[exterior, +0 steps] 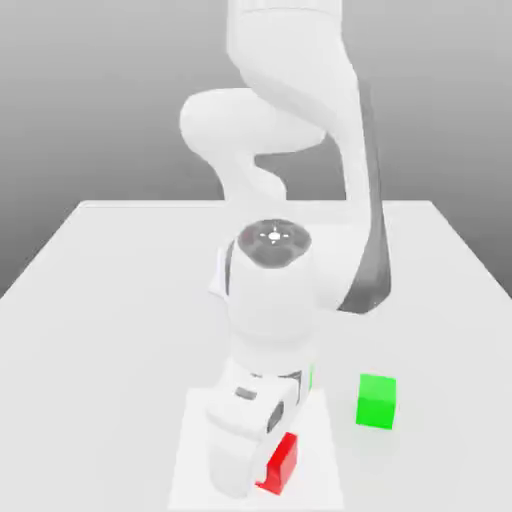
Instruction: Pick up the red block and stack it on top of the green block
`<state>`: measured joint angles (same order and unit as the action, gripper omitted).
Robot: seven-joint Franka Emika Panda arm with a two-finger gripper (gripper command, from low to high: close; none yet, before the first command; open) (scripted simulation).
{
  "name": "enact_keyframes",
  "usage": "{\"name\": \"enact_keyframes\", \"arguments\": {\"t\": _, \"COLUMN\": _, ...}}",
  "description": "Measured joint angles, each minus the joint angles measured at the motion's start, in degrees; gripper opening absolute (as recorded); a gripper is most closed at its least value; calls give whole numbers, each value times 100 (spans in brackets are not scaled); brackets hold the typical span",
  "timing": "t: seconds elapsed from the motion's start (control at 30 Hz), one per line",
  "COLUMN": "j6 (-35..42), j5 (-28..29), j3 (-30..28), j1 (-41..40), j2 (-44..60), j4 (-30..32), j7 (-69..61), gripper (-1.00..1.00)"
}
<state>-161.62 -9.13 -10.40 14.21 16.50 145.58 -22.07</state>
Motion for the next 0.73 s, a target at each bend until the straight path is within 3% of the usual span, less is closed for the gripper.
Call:
{"name": "enact_keyframes", "arguments": {"t": 0.13, "j6": 582, "j5": 435, "j3": -140, "j1": 184, "j2": -775, "j4": 192, "j7": 395, "gripper": -100}}
{"name": "enact_keyframes", "arguments": {"t": 0.4, "j6": 885, "j5": 933, "j3": 603, "j1": 1439, "j2": -2211, "j4": 1303, "j7": 1747, "gripper": -100}}
{"name": "enact_keyframes", "arguments": {"t": 0.63, "j6": -203, "j5": 811, "j3": 746, "j1": 1555, "j2": -1253, "j4": 1419, "j7": 1810, "gripper": -100}}
{"name": "enact_keyframes", "arguments": {"t": 0.67, "j6": -329, "j5": 794, "j3": 751, "j1": 1549, "j2": -1123, "j4": 1415, "j7": 1799, "gripper": 100}}
{"name": "enact_keyframes", "arguments": {"t": 0.73, "j6": -329, "j5": 794, "j3": 751, "j1": 1549, "j2": -1123, "j4": 1415, "j7": 1799, "gripper": 100}}
